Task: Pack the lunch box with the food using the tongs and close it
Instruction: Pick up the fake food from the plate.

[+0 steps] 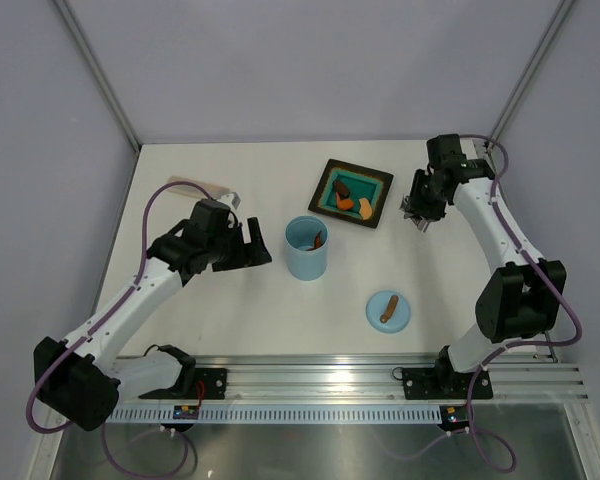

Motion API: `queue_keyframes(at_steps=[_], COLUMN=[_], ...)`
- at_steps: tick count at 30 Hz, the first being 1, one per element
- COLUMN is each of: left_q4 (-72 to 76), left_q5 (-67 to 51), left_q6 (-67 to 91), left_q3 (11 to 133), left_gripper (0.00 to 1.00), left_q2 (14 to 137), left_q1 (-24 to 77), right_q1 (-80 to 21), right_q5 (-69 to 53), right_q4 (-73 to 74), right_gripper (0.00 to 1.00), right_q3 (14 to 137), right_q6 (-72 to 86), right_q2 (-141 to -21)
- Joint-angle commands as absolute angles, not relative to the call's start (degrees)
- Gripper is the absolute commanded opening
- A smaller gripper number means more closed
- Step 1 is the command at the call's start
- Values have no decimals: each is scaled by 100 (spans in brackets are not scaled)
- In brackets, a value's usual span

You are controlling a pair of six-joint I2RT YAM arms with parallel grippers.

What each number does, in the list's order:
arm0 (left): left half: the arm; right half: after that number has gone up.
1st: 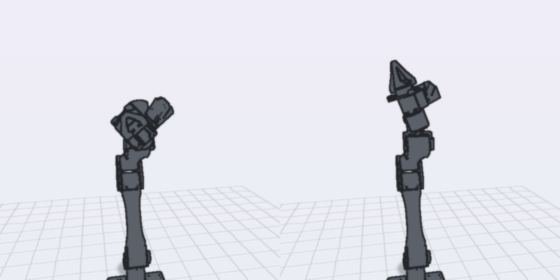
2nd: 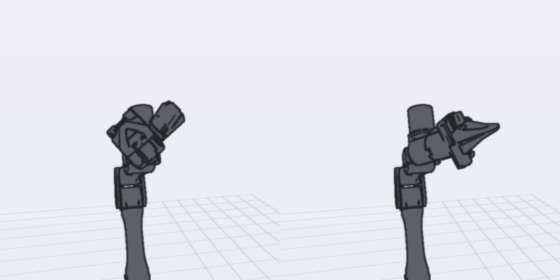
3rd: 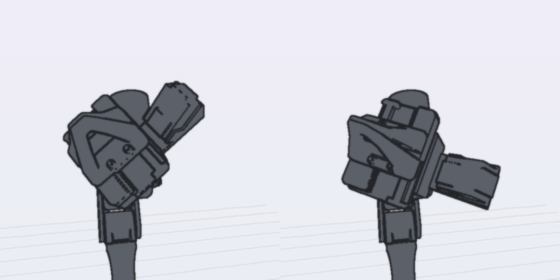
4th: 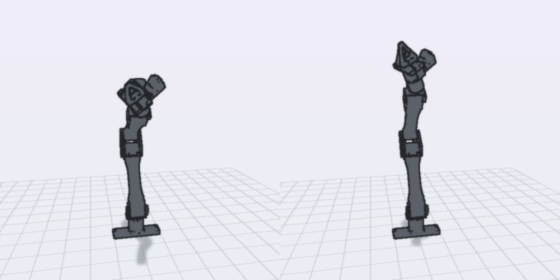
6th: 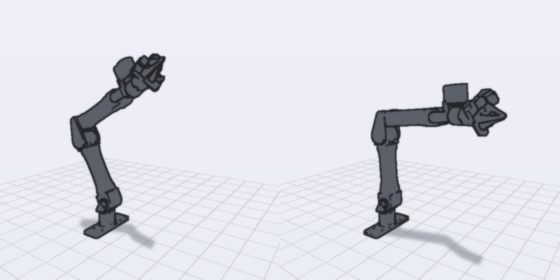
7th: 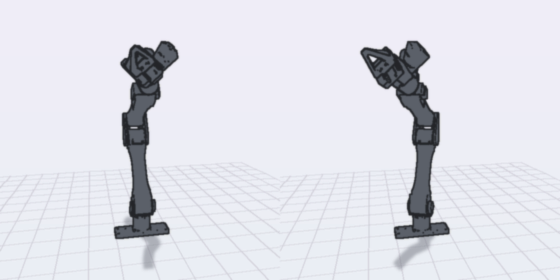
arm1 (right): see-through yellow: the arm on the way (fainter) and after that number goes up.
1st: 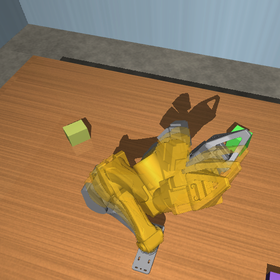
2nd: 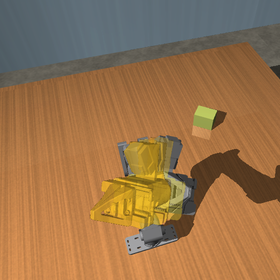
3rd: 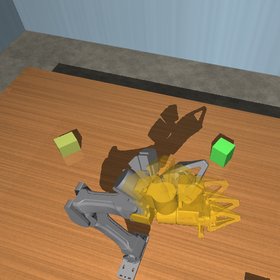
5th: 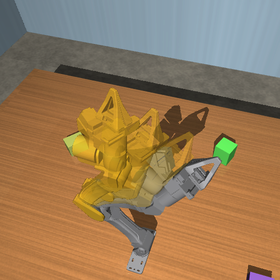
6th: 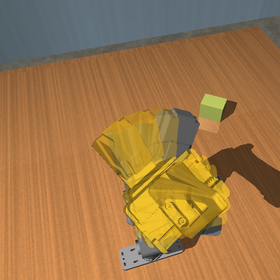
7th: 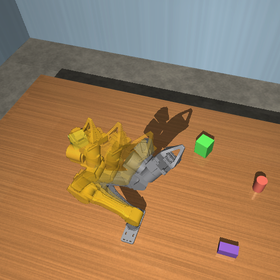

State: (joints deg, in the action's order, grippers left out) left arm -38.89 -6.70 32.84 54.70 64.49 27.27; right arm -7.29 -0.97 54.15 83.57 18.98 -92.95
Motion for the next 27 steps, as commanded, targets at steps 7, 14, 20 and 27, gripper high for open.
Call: queue_keyframes(at_steps=[7,14,20,27], left_q4=[-3823,-3929,-4017,-3999], left_q5=[-536,-510,-422,-422], left_q6=[3164,3182,3199,3217], left_q3=[5642,5643,5599,5599], left_gripper=[85,85,86,85], left_q2=[6354,6205,6117,6126], left_q1=[2619,2549,2487,2461], right_q1=[-1387,-1828,-1942,-1986], right_q5=[-185,-228,-62,-132], right_q4=[5546,5730,5871,5933], right_gripper=[41,45,48,49], right_q3=[9658,10634,11399,12057], right_q6=[1653,1371,1169,1037], right_q2=[-9342,-10309,-10950,-11583])
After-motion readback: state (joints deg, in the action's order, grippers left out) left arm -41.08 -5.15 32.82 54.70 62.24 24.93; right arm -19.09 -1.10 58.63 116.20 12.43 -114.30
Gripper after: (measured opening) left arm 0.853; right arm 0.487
